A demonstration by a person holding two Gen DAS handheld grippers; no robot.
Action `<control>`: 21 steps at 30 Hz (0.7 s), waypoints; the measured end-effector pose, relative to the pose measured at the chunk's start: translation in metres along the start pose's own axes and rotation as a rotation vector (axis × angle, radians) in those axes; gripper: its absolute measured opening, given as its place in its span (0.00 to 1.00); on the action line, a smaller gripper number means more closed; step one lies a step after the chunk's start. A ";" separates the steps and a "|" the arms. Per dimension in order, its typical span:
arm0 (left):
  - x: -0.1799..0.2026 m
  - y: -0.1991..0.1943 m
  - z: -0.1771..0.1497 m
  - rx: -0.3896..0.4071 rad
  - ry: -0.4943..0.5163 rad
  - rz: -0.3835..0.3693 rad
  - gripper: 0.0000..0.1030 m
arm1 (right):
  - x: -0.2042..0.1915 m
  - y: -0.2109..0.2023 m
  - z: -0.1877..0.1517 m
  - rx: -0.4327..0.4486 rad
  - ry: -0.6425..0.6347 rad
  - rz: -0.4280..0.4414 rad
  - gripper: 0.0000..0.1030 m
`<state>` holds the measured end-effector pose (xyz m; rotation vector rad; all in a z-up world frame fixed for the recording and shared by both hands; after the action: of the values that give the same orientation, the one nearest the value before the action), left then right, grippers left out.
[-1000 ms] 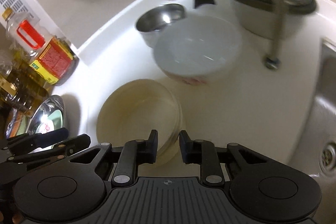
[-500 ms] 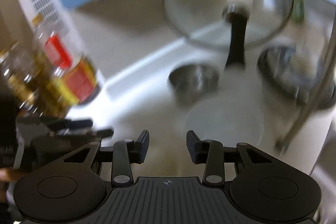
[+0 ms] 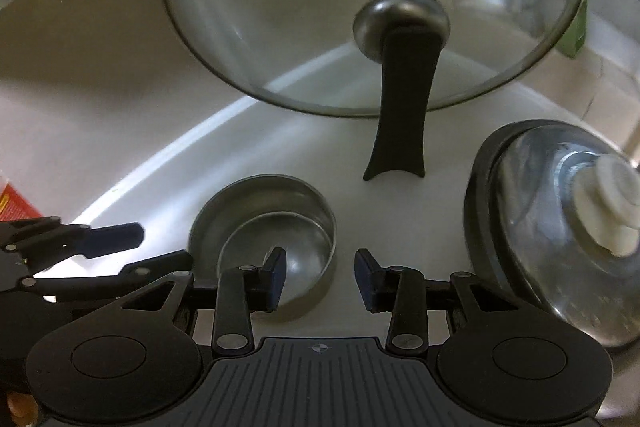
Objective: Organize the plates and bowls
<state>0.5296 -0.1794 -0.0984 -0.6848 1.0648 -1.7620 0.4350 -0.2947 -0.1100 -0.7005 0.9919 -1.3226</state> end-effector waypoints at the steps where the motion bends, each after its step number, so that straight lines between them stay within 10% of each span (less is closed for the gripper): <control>1: 0.001 0.005 0.003 -0.007 -0.002 0.000 0.35 | 0.001 0.003 0.003 -0.007 0.000 0.003 0.37; 21: -0.001 -0.011 0.002 0.028 0.028 -0.016 0.34 | -0.001 -0.033 -0.006 0.054 0.003 0.048 0.28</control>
<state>0.5270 -0.1771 -0.0883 -0.6552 1.0544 -1.8017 0.4145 -0.2979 -0.0832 -0.6305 0.9667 -1.3036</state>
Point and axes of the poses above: each gripper's, at about its wrist camera, not at the fingertips, and y roughly the way its jaws point, x to its right, z to its top, the point moved 1 cm from there along y, roughly the way its jaws point, and after that the axes turned 11 degrees about -x, right-handed, at the moved point
